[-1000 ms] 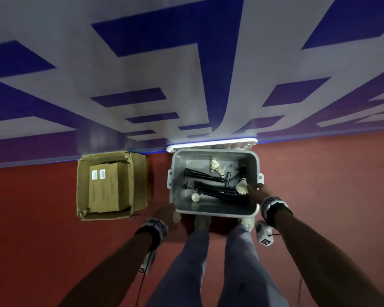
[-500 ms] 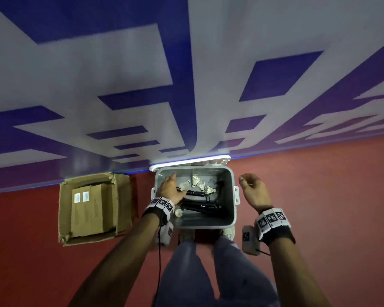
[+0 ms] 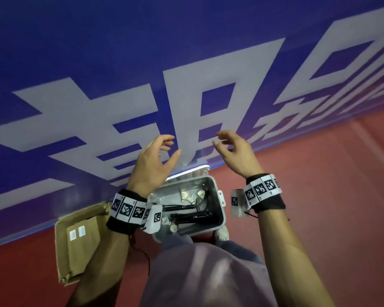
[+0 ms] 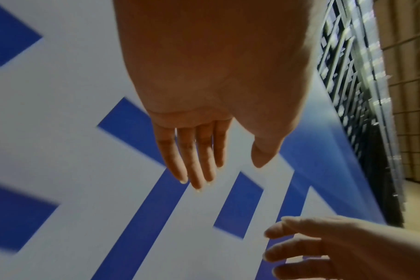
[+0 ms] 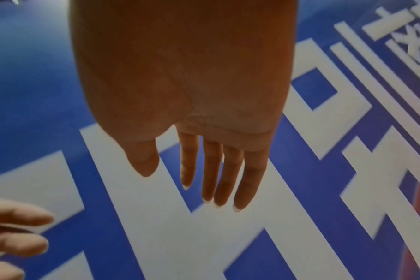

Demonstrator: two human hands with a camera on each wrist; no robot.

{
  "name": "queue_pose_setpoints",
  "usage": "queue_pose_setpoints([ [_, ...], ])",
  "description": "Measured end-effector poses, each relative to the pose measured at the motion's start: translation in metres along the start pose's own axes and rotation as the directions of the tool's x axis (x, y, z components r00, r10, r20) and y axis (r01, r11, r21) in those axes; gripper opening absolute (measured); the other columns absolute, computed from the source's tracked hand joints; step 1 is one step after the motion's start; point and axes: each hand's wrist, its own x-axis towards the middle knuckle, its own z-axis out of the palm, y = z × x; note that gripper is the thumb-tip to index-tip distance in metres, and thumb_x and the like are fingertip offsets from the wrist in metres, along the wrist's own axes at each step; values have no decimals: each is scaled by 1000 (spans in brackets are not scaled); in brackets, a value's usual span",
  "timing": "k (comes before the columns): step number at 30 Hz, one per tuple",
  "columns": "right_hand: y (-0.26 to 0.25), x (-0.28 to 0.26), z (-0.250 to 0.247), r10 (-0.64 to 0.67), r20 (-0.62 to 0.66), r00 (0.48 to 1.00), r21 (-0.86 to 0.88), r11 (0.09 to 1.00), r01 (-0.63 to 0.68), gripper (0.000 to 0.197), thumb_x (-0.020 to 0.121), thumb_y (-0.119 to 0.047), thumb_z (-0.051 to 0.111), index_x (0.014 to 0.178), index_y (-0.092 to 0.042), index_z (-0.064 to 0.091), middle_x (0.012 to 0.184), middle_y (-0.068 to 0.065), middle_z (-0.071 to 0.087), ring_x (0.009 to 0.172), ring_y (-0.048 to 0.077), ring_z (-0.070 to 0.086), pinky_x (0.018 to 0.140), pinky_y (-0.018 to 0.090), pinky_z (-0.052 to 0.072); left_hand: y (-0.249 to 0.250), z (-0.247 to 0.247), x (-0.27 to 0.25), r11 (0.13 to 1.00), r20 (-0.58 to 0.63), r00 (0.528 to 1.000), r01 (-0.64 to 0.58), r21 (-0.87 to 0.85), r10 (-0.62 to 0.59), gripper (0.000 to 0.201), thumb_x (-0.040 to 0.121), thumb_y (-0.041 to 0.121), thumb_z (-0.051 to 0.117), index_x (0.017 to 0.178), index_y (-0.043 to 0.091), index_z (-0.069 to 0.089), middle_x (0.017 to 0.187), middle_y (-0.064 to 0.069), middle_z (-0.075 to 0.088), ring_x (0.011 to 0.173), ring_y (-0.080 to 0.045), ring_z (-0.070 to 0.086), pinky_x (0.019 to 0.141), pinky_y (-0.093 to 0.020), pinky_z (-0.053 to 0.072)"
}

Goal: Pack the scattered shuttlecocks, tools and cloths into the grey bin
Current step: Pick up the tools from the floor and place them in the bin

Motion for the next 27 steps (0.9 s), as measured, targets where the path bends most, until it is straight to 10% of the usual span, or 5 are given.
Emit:
queue_pose_setpoints([
  [8, -29, -81, -8, 56, -309, 949, 3, 998, -58, 37, 98, -50, 59, 129, -30, 62, 127, -14, 66, 114, 2, 61, 93, 29, 52, 40, -32, 5, 959, 181, 942, -276, -62, 283, 34, 97, 36, 66, 127, 24, 60, 116, 12, 64, 109, -5, 61, 94, -31, 55],
  [14, -10, -184, -15, 211, -537, 817, 22, 971, -236, 39, 97, -51, 58, 128, -27, 63, 125, -10, 67, 111, 5, 62, 92, 34, 55, 71, 10, -20, 901, 401, 807, -406, -155, 433, 32, 96, 35, 68, 125, 23, 62, 114, 12, 67, 107, -2, 62, 95, -27, 53],
  [20, 11, -328, -45, 412, -710, 572, 145, 879, -453, 42, 99, -49, 58, 132, -23, 61, 129, -2, 66, 113, 11, 63, 97, 33, 52, 126, 94, -80, 790, 626, 525, -555, -262, 576, 35, 95, 36, 69, 126, 22, 61, 116, 10, 68, 104, -3, 63, 94, -22, 52],
  [27, 27, -537, -63, 570, -805, 166, 404, 731, -550, 41, 98, -47, 62, 130, -21, 61, 124, -1, 67, 109, 14, 65, 98, 35, 53, 212, 195, -220, 605, 727, 106, -641, -472, 678, 35, 94, 36, 70, 124, 22, 61, 115, 10, 67, 102, -4, 64, 89, -30, 55],
])
